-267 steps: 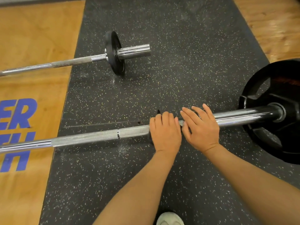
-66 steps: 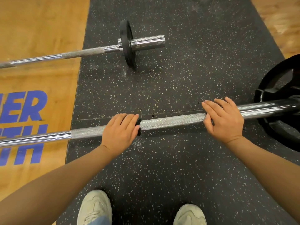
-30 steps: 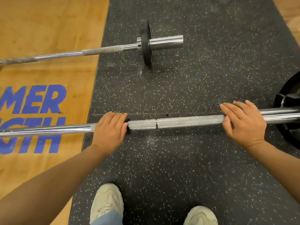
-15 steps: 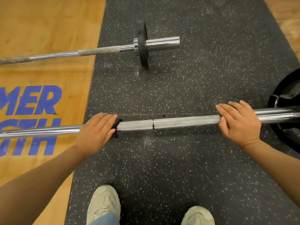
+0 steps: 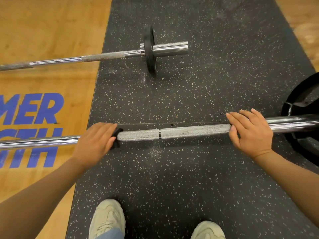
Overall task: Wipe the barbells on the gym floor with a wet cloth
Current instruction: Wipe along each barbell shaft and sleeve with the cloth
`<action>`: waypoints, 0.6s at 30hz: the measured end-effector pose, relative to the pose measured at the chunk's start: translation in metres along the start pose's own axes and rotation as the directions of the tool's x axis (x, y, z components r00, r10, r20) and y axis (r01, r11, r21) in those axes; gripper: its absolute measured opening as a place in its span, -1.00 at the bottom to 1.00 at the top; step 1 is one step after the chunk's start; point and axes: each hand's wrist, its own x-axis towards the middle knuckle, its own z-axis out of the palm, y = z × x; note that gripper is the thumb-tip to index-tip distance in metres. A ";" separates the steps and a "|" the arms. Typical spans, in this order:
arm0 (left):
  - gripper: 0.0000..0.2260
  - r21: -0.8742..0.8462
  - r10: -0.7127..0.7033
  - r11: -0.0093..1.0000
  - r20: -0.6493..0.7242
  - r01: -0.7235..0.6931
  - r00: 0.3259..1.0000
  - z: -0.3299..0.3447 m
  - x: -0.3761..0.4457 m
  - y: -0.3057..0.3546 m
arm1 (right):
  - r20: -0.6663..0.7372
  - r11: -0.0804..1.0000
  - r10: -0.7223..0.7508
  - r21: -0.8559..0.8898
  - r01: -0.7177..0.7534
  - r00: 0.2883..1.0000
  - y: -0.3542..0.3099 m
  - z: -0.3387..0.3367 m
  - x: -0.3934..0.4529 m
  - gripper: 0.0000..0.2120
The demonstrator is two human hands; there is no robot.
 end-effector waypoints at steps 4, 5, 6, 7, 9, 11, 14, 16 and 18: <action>-0.55 0.028 -0.138 0.990 -0.054 0.140 0.989 0.001 -0.008 -0.001 | -0.018 1.000 0.009 0.002 -0.009 1.000 -0.001 0.000 0.001 -0.65; -0.56 0.023 -0.133 0.990 -0.078 0.136 0.988 0.003 -0.002 0.008 | -0.023 1.000 0.010 -0.001 -0.010 1.000 -0.001 0.000 0.001 -0.66; -0.58 0.024 -0.105 0.994 -0.095 0.108 0.990 0.006 0.005 0.019 | -0.026 1.000 0.010 -0.004 -0.010 1.000 -0.001 0.000 0.001 -0.66; -0.60 0.030 -0.063 0.997 -0.102 0.067 0.993 0.010 0.012 0.030 | -0.027 1.000 0.009 -0.006 -0.009 1.000 -0.001 0.000 0.001 -0.66; -0.62 0.038 0.001 0.999 -0.104 0.003 0.995 0.015 0.023 0.045 | -0.022 1.000 0.006 -0.007 -0.006 1.000 -0.001 0.000 0.002 -0.66; -0.60 0.030 0.055 0.998 -0.086 -0.052 0.995 0.015 0.025 0.044 | -0.023 1.000 0.003 -0.009 -0.003 1.000 -0.001 0.000 0.001 -0.65; -0.58 0.037 0.110 0.993 -0.031 -0.109 0.993 0.007 0.011 0.018 | -0.012 1.000 -0.004 -0.006 0.004 1.000 0.000 0.000 0.000 -0.65; -0.58 0.034 0.056 0.998 -0.015 -0.056 0.998 0.003 0.000 -0.002 | -0.015 1.000 -0.008 -0.002 0.008 1.000 0.000 0.000 0.000 -0.66; -0.56 0.017 0.000 1.000 0.005 0.000 1.000 0.004 -0.004 -0.008 | -0.018 1.000 -0.003 0.007 0.003 1.000 0.000 0.000 0.000 -0.66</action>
